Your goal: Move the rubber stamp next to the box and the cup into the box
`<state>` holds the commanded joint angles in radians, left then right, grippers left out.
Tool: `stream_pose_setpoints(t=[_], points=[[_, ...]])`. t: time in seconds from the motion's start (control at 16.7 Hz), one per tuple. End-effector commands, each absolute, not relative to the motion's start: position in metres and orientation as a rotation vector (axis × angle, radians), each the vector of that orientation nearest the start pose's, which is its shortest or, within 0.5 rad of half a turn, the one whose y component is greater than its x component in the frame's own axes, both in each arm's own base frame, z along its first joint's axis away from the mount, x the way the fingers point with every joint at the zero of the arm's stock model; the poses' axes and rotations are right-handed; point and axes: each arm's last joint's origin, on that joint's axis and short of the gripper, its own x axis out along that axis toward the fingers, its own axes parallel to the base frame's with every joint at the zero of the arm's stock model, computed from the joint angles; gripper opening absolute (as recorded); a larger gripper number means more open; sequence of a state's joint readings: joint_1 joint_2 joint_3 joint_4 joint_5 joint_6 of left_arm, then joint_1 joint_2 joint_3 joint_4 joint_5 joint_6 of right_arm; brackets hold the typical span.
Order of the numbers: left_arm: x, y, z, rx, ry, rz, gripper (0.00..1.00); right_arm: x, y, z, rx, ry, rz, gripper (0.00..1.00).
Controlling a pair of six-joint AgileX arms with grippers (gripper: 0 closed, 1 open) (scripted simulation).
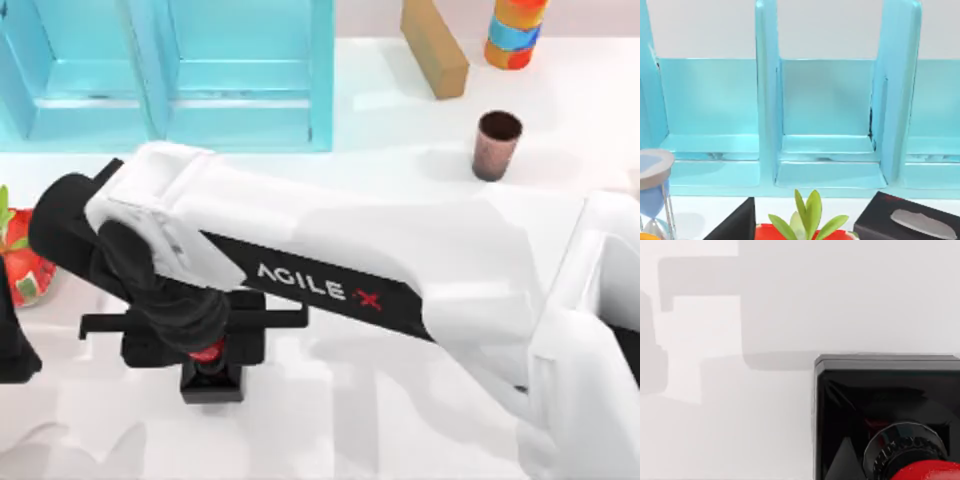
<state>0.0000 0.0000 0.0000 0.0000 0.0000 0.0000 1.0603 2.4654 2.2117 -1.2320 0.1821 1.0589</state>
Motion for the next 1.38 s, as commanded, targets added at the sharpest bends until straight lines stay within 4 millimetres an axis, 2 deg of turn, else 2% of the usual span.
stream_pose_setpoints(t=[0.3,0.42,0.54,0.84,0.96,1.14,1.38], points=[[0.106,-0.001,0.160,0.000,0.000,0.000,1.00,0.242,0.378,0.223,0.002,1.365,0.002,0.00],[0.106,-0.001,0.160,0.000,0.000,0.000,1.00,0.240,0.358,0.239,0.008,1.365,0.001,0.00],[0.106,-0.001,0.160,0.000,0.000,0.000,1.00,0.239,0.346,0.247,0.006,1.370,-0.005,0.00],[0.106,-0.001,0.160,0.000,0.000,0.000,1.00,0.237,0.346,0.247,0.003,1.370,-0.003,0.00],[0.106,-0.001,0.160,0.000,0.000,0.000,1.00,0.239,0.336,0.251,-0.005,1.372,-0.002,0.00],[0.106,-0.001,0.160,0.000,0.000,0.000,1.00,0.242,0.297,0.263,-0.018,1.377,-0.004,0.00],[0.106,-0.001,0.160,0.000,0.000,0.000,1.00,0.231,0.217,0.288,-0.005,1.357,0.008,0.00]])
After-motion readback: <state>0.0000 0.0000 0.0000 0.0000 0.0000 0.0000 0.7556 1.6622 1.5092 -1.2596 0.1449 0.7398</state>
